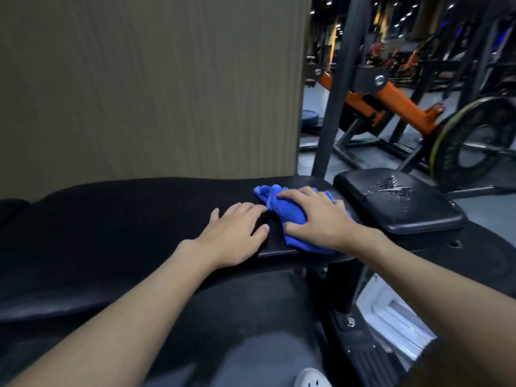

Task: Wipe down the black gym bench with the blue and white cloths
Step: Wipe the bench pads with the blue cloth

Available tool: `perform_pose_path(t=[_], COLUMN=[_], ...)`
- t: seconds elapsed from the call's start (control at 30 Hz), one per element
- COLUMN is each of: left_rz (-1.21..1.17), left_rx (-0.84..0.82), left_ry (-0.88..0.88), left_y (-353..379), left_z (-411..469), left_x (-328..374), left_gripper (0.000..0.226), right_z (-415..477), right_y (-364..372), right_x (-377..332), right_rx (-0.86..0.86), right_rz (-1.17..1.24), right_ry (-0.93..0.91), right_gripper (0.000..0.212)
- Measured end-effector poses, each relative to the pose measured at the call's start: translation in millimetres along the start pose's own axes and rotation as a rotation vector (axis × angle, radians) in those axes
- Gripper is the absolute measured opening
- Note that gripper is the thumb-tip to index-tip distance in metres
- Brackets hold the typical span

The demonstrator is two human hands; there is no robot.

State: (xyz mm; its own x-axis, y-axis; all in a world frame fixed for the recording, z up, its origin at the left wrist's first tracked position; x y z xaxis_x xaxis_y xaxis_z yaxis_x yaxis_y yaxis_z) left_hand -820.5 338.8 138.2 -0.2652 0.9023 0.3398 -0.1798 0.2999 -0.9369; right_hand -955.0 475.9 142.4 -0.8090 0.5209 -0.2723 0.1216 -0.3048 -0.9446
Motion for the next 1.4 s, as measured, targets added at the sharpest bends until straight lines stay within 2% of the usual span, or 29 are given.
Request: perform_pose_path(t=[0.17,0.33,0.47,0.6,0.67,0.77,0.8,0.9,1.07,1.4], left_rz=[-0.033,-0.047,-0.048,-0.058,-0.063,-0.056,-0.051,-0.039,0.011,0.046], left_rx=[0.126,0.117,0.084,0.056,0.038,-0.012,-0.033,-0.068,-0.066,-0.017], left_ry=[0.045,0.072,0.105,0.156,0.179,0.193,0.195,0.203,0.200,0.230], left_y=[7,4,0,0,3,12,17,32,50,59], left_z=[26,46,68,83,90,99,102,113,131,137], left_x=[11,8,19,44,57,72,75,82,89,84], left_gripper=[0.036,0.038,0.041,0.040,0.040,0.040,0.041,0.042,0.048,0.051], right_z=[14,17,10,-12,-20,-25,-26,-24,-9,90], right_y=[-5,-21,-55,-84,-86,-61,-53,-42,-36,-36], right_x=[4,22,36,66,87,120,126,132,135,172], right_rx=[0.085,0.280,0.384,0.504,0.412,-0.039,-0.119,-0.059,-0.033,-0.066], right_rz=[0.029,0.146,0.009,-0.112,-0.199,-0.270,-0.261,-0.227,-0.312,-0.236], right_ry=[0.065,0.142,0.111,0.182,0.270,0.407,0.416,0.394,0.371,0.364], right_gripper=[0.062,0.060,0.058,0.060,0.061,0.057,0.057,0.057,0.076,0.053])
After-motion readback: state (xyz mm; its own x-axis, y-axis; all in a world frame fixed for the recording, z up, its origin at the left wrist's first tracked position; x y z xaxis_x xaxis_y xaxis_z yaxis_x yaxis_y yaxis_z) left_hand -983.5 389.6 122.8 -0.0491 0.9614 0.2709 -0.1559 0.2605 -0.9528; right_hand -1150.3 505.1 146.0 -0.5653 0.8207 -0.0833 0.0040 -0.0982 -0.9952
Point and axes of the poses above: each hand's wrist, its own z-axis towards the middle knuckle, its own y-axis out of the palm, x = y × z, the point moved 2 cm from there along z, towards the middle knuckle, and after that the axes turned 5 degrees about -z, right-handed, at the moved point
